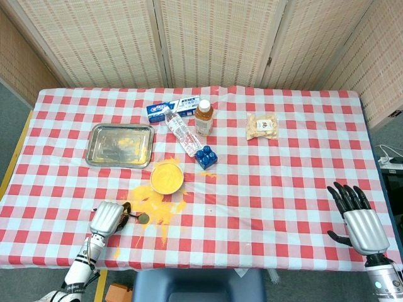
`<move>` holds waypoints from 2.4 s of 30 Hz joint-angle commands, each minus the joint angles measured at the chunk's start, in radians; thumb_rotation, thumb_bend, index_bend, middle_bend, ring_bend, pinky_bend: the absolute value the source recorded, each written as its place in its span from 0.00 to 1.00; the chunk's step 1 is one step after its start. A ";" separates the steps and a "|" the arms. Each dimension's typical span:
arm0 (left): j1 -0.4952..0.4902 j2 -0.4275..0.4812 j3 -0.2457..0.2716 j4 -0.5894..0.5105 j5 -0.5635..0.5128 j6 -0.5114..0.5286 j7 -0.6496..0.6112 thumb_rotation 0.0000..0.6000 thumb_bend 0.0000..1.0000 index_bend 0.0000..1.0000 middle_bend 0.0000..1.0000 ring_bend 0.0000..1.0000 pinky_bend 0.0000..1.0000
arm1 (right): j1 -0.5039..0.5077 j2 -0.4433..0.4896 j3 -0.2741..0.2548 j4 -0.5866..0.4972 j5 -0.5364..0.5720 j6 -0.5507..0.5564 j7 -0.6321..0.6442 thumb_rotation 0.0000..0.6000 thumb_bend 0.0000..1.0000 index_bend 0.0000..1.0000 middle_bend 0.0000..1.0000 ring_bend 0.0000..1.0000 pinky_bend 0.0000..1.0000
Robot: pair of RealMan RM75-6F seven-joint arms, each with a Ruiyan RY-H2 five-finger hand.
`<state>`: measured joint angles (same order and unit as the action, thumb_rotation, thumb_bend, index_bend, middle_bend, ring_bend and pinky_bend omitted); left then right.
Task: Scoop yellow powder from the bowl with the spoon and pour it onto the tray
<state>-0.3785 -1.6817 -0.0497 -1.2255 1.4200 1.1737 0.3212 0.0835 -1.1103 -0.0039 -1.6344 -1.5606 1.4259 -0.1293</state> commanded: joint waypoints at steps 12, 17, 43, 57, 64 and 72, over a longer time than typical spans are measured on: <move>-0.002 -0.001 0.003 0.004 -0.011 0.001 -0.002 1.00 0.44 0.54 1.00 1.00 1.00 | -0.002 0.001 0.000 0.000 -0.003 0.005 0.002 1.00 0.00 0.00 0.00 0.00 0.00; -0.004 -0.001 0.006 0.006 -0.010 0.001 -0.008 1.00 0.44 0.56 1.00 1.00 1.00 | -0.001 -0.001 0.000 0.000 -0.002 0.004 -0.001 1.00 0.00 0.00 0.00 0.00 0.00; -0.041 0.105 -0.085 -0.208 -0.006 0.072 0.014 1.00 0.44 0.59 1.00 1.00 1.00 | -0.002 0.005 -0.001 0.000 -0.004 0.005 0.012 1.00 0.00 0.00 0.00 0.00 0.00; -0.256 -0.008 -0.253 -0.222 -0.221 -0.051 0.378 1.00 0.44 0.57 1.00 1.00 1.00 | 0.006 0.011 0.020 0.001 0.047 -0.017 0.021 1.00 0.00 0.00 0.00 0.00 0.00; -0.312 -0.065 -0.282 -0.091 -0.307 -0.075 0.403 1.00 0.44 0.56 1.00 1.00 1.00 | 0.003 0.013 0.022 0.003 0.048 -0.011 0.021 1.00 0.00 0.00 0.00 0.00 0.00; -0.332 -0.082 -0.256 -0.039 -0.364 -0.091 0.425 1.00 0.44 0.52 1.00 1.00 1.00 | -0.005 0.009 0.018 -0.002 0.035 0.008 0.007 1.00 0.00 0.00 0.00 0.00 0.00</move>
<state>-0.7054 -1.7587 -0.3109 -1.2708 1.0636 1.0877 0.7403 0.0794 -1.1016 0.0144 -1.6351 -1.5240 1.4325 -0.1212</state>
